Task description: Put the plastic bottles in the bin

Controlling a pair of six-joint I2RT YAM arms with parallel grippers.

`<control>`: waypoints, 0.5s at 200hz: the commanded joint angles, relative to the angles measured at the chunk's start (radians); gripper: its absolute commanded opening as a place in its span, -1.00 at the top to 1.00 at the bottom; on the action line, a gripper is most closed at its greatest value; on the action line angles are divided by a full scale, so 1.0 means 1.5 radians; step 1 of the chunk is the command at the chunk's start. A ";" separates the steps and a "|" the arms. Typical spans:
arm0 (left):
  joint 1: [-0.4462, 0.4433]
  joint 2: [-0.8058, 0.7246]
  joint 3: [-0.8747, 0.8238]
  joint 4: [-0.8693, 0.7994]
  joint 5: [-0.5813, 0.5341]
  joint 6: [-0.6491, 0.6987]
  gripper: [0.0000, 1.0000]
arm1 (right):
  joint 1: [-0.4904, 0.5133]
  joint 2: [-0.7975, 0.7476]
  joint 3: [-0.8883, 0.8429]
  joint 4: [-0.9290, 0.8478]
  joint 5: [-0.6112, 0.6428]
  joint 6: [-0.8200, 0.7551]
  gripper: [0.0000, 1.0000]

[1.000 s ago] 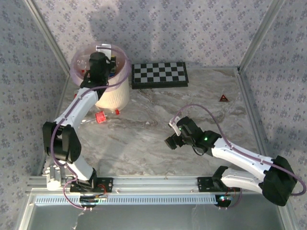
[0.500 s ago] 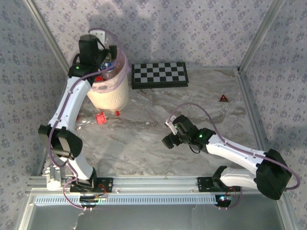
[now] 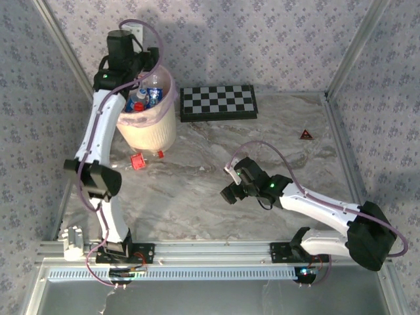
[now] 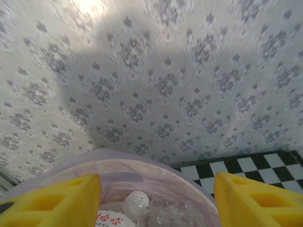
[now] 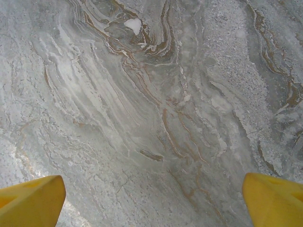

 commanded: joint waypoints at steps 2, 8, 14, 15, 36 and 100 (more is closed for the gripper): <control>-0.004 0.045 0.093 -0.059 -0.020 0.001 -0.25 | 0.005 -0.002 0.020 -0.016 0.000 0.007 -0.96; -0.004 0.054 0.105 -0.062 -0.031 -0.004 -0.23 | 0.006 -0.002 0.021 -0.015 0.001 0.008 -0.96; -0.003 0.065 0.115 -0.064 -0.042 -0.009 -0.17 | 0.006 -0.002 0.022 -0.014 0.001 0.009 -0.96; -0.003 0.066 0.116 -0.065 -0.044 -0.009 -0.16 | 0.006 -0.002 0.022 -0.014 0.001 0.009 -0.96; -0.001 0.098 0.143 -0.110 -0.060 -0.031 0.11 | 0.008 0.002 0.022 -0.011 0.001 0.012 -0.95; -0.010 -0.034 -0.181 0.004 -0.063 -0.089 0.57 | 0.013 0.003 0.017 -0.014 0.008 0.009 -0.95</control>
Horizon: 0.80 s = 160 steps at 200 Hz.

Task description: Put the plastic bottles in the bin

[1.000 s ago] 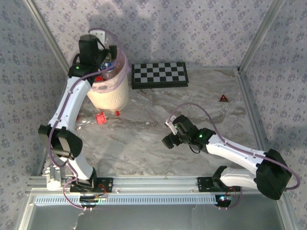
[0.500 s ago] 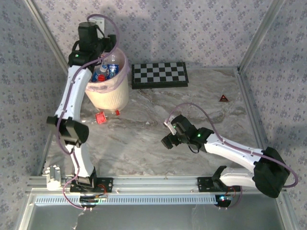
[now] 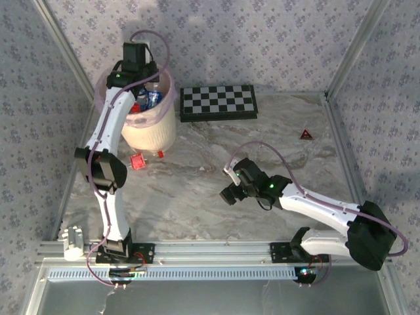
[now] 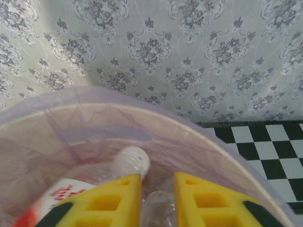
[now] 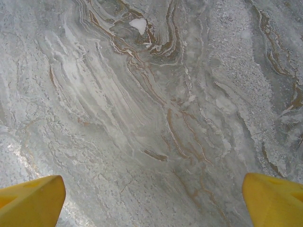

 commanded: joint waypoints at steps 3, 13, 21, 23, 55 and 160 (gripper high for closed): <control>-0.005 -0.083 -0.127 0.037 -0.011 -0.033 0.58 | 0.004 0.003 0.017 -0.013 0.007 0.009 -0.95; -0.004 -0.102 -0.164 0.048 -0.011 -0.042 0.61 | 0.003 0.005 0.019 -0.012 0.005 0.008 -0.95; -0.002 -0.113 -0.182 0.060 -0.009 -0.044 0.61 | 0.004 0.007 0.021 -0.011 0.004 0.007 -0.95; -0.002 -0.115 -0.185 0.062 -0.009 -0.044 0.60 | 0.004 0.007 0.021 -0.011 0.003 0.006 -0.95; 0.002 -0.130 -0.116 0.039 0.024 -0.038 0.41 | 0.004 0.019 0.034 -0.008 -0.001 0.002 -0.95; -0.041 -0.363 -0.140 -0.148 -0.073 0.009 -0.46 | 0.001 0.024 0.039 0.009 -0.007 0.021 -0.97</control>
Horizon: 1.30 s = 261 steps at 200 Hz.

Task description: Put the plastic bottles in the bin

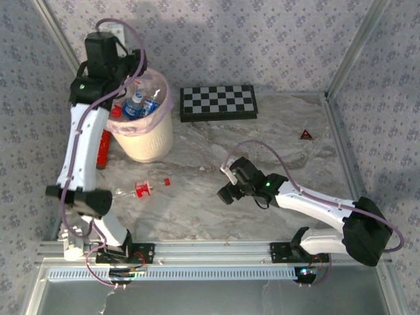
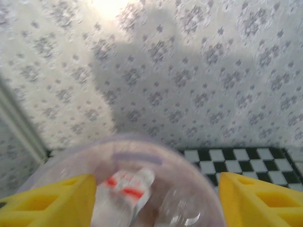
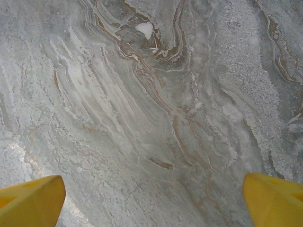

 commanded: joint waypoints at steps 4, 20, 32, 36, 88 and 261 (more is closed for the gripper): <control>-0.042 -0.136 -0.147 -0.057 -0.070 -0.002 -0.46 | -0.008 -0.008 0.021 0.007 -0.015 0.016 -0.98; -0.050 -0.232 -0.248 -0.063 -0.051 -0.065 -0.49 | -0.004 -0.015 0.032 0.036 -0.075 -0.024 -1.00; -0.049 -0.301 -0.316 -0.063 -0.025 -0.119 -0.48 | 0.008 -0.009 0.047 0.065 -0.121 -0.070 -1.00; -0.048 -0.323 -0.337 -0.062 -0.017 -0.134 -0.49 | 0.012 -0.002 0.055 0.069 -0.139 -0.087 -0.99; -0.015 -0.495 -0.497 -0.074 0.058 -0.304 -0.55 | 0.144 0.220 0.261 0.035 -0.264 -0.358 -0.99; 0.050 -0.587 -0.600 -0.063 0.070 -0.343 -0.73 | 0.222 0.565 0.470 0.069 -0.273 -0.374 -0.79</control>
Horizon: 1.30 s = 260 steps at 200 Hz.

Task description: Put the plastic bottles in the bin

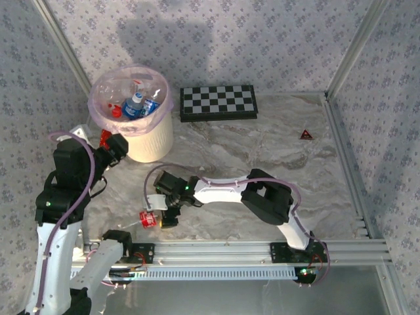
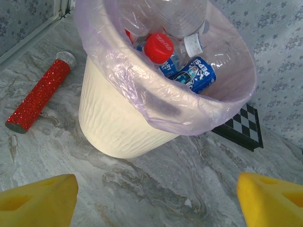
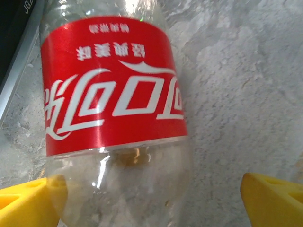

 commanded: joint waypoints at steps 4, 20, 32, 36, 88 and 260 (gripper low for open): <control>0.006 -0.007 -0.003 0.025 0.013 -0.011 -0.73 | 0.002 -0.008 -0.001 0.003 -0.010 0.020 -0.74; 0.005 -0.007 -0.001 0.028 0.012 -0.013 -0.72 | 0.000 -0.019 -0.013 0.006 -0.006 0.026 -0.61; 0.006 -0.006 0.002 0.030 0.008 -0.015 -0.72 | -0.004 -0.031 -0.027 0.012 -0.007 0.037 -0.44; 0.006 -0.007 0.003 0.030 0.007 -0.015 -0.72 | -0.006 -0.036 -0.035 0.015 -0.008 0.041 -0.38; 0.007 0.005 0.049 0.031 -0.013 0.004 -0.72 | -0.038 -0.161 -0.131 0.054 0.022 0.089 0.21; -0.049 0.113 0.083 0.246 0.100 -0.128 -0.75 | -0.336 -0.857 -0.444 -0.072 0.158 0.302 1.00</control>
